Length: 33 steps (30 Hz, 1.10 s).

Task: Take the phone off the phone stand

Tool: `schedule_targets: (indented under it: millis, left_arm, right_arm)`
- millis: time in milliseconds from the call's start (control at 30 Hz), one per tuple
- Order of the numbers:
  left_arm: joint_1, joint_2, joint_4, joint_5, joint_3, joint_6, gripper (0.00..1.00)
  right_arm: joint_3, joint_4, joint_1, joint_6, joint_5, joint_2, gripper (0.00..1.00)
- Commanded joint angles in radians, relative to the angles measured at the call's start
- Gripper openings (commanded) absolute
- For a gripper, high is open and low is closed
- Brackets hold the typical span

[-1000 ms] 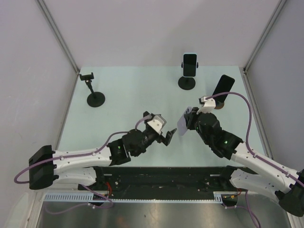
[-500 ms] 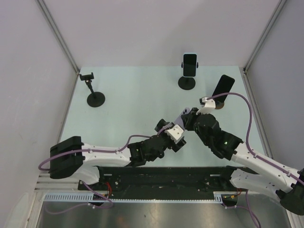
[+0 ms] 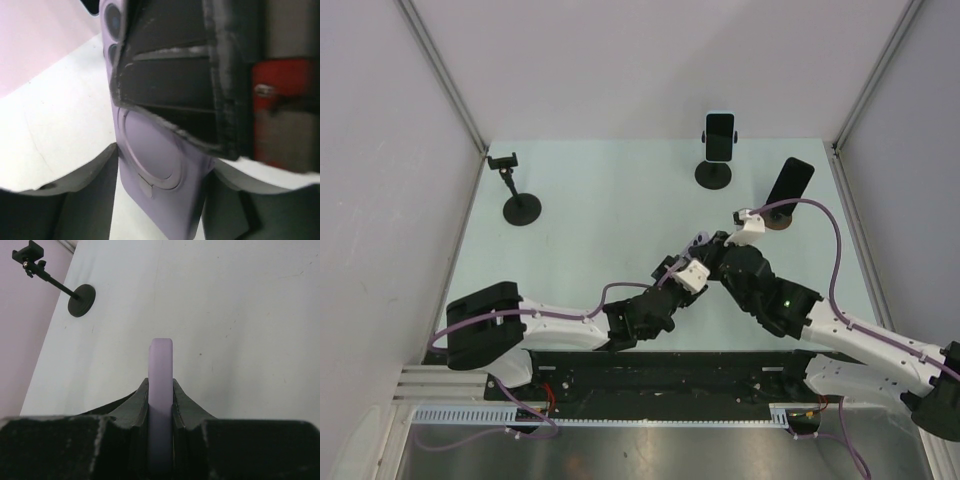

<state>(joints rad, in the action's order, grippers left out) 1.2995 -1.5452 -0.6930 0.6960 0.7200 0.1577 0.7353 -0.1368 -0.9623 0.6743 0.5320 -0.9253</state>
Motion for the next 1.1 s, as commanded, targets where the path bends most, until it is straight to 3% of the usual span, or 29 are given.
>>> schedule_targets:
  millis: [0, 67, 133, 167, 200, 267, 400, 500, 700, 867, 1067]
  left_arm:
    - [0.007, 0.022, -0.094, 0.022, -0.007, 0.016, 0.51]
    - [0.007, 0.028, -0.094, 0.022, -0.013, 0.009, 0.36]
    - [0.007, 0.039, -0.092, 0.019, -0.022, 0.002, 0.24]
    - [0.007, 0.042, -0.092, 0.016, -0.025, -0.001, 0.14]
    - [0.007, 0.049, -0.092, 0.008, -0.031, -0.01, 0.08]
    - [0.009, 0.057, -0.091, 0.004, -0.037, -0.023, 0.0]
    - [0.009, 0.097, -0.091, -0.012, -0.062, -0.053, 0.0]
    - [0.006, 0.126, -0.086, -0.033, -0.079, -0.072, 0.01]
    - [-0.046, 0.201, -0.056, -0.176, -0.123, -0.158, 0.0]
    - [-0.213, 0.292, -0.025, -0.497, -0.165, -0.392, 0.0]
    - [-0.336, 0.344, -0.025, -0.72, -0.175, -0.524, 0.0]
  right_arm:
    - [0.059, 0.117, -0.018, 0.06, 0.037, 0.002, 0.0]
    - [0.061, 0.112, -0.016, 0.057, 0.045, 0.009, 0.04]
    - [0.061, 0.118, -0.013, 0.05, 0.052, 0.019, 0.14]
    - [0.061, 0.12, -0.013, 0.045, 0.051, 0.026, 0.19]
    - [0.059, 0.126, -0.01, 0.032, 0.049, 0.032, 0.3]
    - [0.058, 0.126, -0.009, 0.015, 0.046, 0.043, 0.42]
    - [0.059, 0.169, 0.004, -0.019, 0.033, 0.069, 0.7]
    - [0.058, 0.174, 0.019, -0.047, 0.017, 0.097, 0.84]
    - [0.058, 0.16, 0.051, -0.14, -0.018, 0.158, 0.93]
    - [0.018, 0.178, 0.088, -0.249, -0.122, 0.206, 1.0]
    - [-0.033, 0.258, 0.112, -0.331, -0.308, 0.181, 1.0]
